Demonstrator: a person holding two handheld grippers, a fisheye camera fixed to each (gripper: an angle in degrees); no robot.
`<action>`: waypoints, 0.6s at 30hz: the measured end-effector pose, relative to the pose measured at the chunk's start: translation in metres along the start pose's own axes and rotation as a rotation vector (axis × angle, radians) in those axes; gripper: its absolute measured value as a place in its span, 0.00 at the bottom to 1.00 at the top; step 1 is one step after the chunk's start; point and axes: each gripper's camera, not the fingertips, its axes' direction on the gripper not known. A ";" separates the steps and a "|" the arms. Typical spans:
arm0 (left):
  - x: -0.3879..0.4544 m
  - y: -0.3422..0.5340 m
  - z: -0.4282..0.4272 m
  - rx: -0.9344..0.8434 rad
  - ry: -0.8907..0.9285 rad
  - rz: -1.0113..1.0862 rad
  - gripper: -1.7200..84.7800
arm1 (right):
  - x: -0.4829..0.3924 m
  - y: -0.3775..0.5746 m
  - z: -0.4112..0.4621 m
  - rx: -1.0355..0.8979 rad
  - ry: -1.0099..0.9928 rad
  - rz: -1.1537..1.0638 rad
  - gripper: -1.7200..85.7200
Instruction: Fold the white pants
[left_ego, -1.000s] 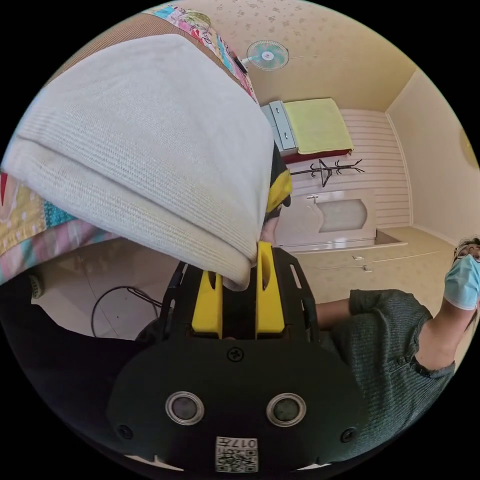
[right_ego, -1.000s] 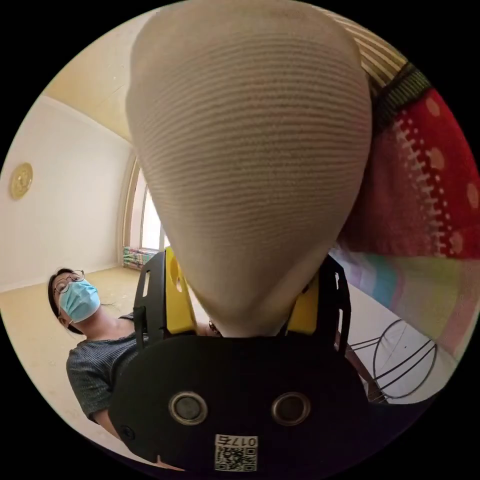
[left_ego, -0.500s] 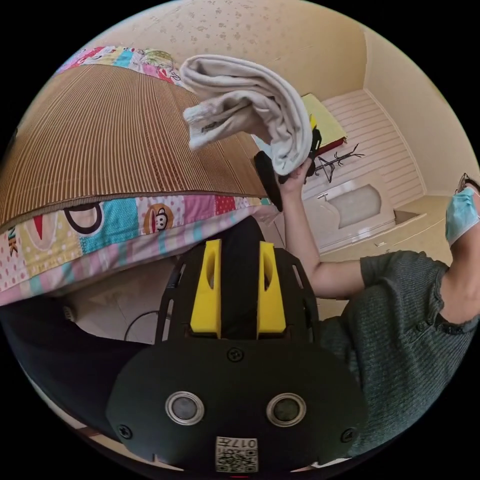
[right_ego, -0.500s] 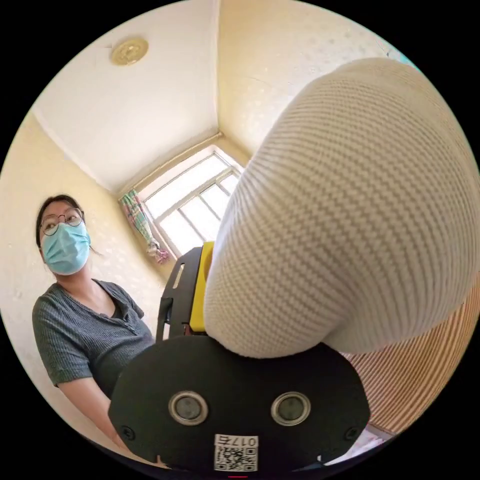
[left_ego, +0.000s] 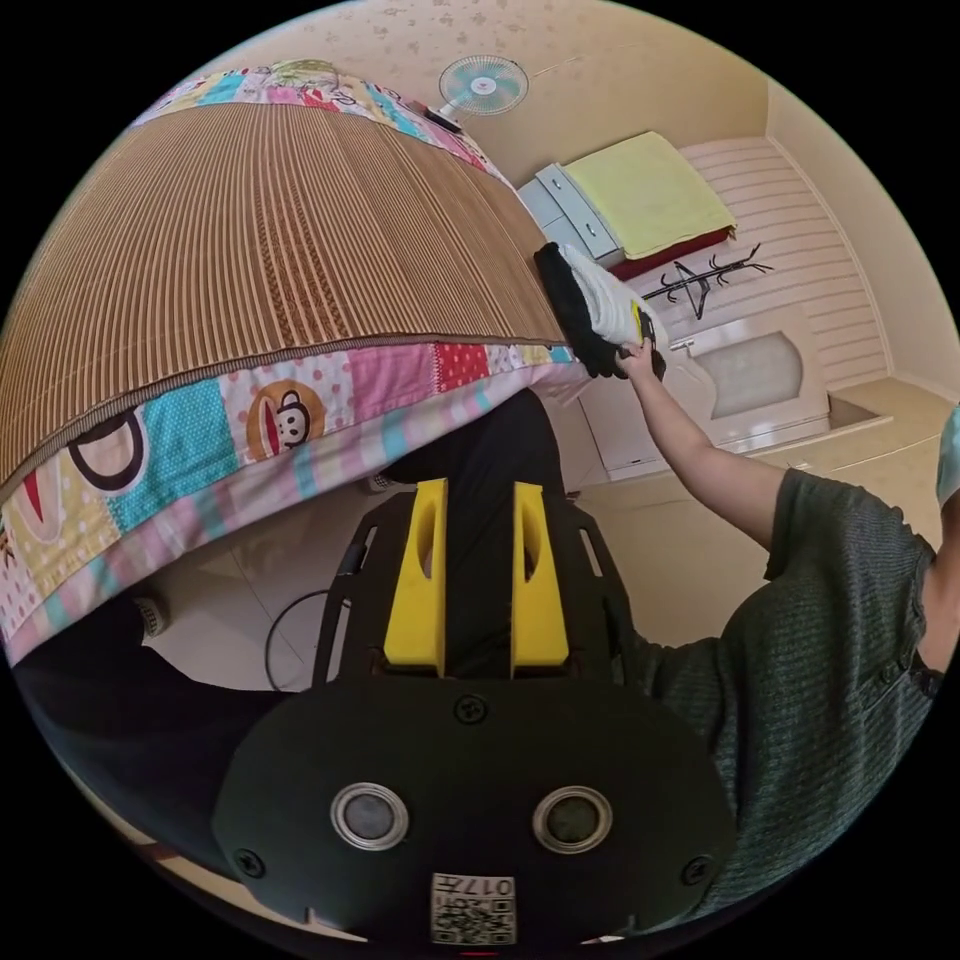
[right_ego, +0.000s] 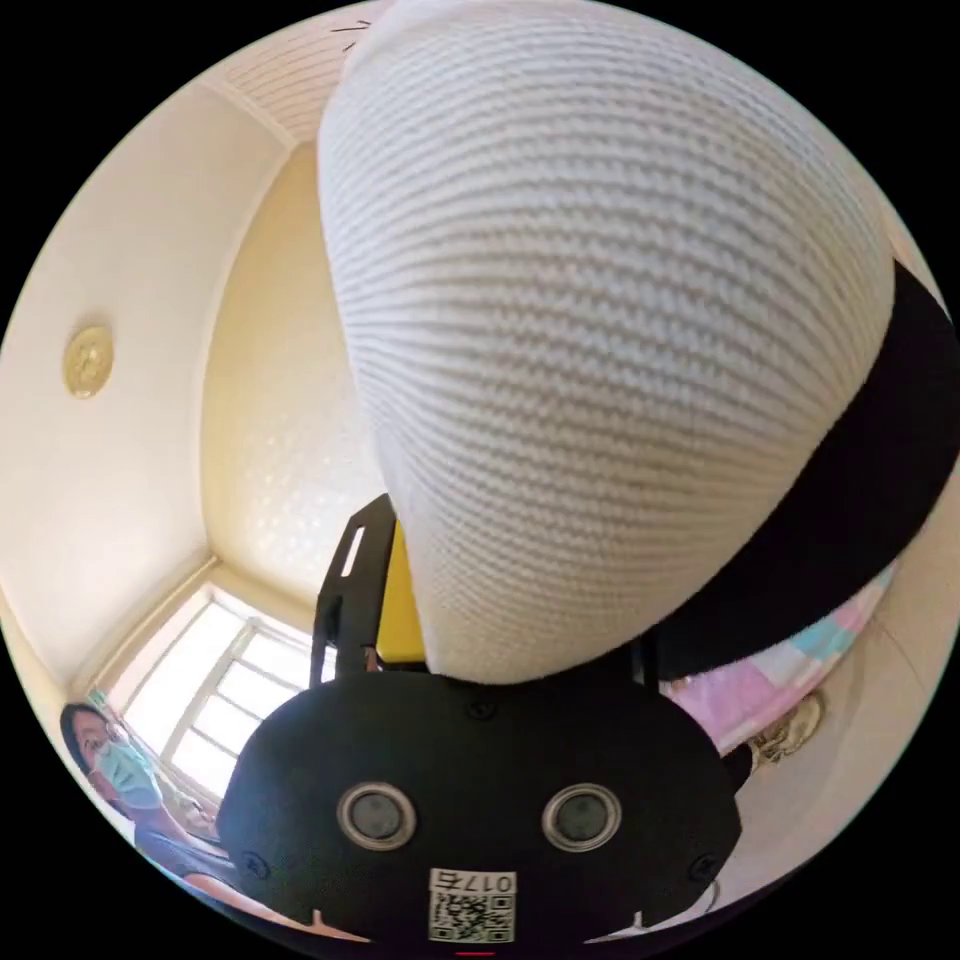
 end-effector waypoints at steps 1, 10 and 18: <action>0.003 -0.002 0.005 -0.001 0.007 0.011 0.14 | 0.006 0.010 -0.011 0.034 -0.074 -0.006 0.15; 0.047 -0.013 0.028 0.078 -0.084 0.091 0.14 | -0.054 0.194 -0.032 -0.106 0.215 -0.379 0.05; 0.085 -0.006 -0.022 0.327 -0.522 0.184 0.05 | -0.059 0.349 0.080 -0.560 0.279 -0.505 0.03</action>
